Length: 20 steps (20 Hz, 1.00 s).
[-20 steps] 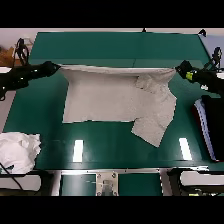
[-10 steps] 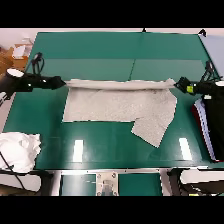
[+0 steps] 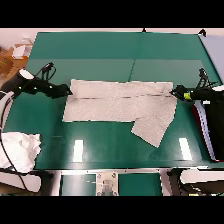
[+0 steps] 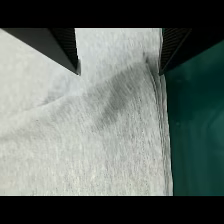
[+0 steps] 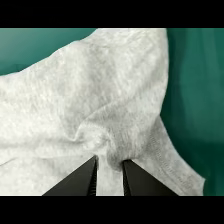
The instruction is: Fold the shirts.
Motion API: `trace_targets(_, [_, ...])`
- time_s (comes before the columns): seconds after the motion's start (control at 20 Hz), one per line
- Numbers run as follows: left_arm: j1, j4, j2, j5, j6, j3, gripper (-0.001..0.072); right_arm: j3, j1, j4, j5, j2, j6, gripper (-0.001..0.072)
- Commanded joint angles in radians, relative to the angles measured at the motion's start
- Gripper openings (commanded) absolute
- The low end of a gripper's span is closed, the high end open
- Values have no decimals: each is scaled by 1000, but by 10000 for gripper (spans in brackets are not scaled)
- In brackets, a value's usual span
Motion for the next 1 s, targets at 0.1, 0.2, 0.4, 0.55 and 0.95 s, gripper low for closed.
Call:
trace_targets(0.1, [119, 26, 59, -313, -156, 95, 557, 0, -110, -6, 246, 89, 94, 196])
trace_targets(0.2, [176, 68, 131, -414, -166, 40, 557, -82, -192, -8, 299, 195, 104, 196])
trace_targets(0.4, [246, 93, 399, -358, -178, -306, 556, -351, -371, -140, 316, 483, 227, 294])
trace_targets(0.55, [243, 7, 586, -215, -195, -597, 558, -527, -452, -155, 300, 616, 286, 367])
trace_targets(0.95, [207, -422, 646, 117, -35, -920, 557, -758, -361, -142, 179, 635, 295, 367])
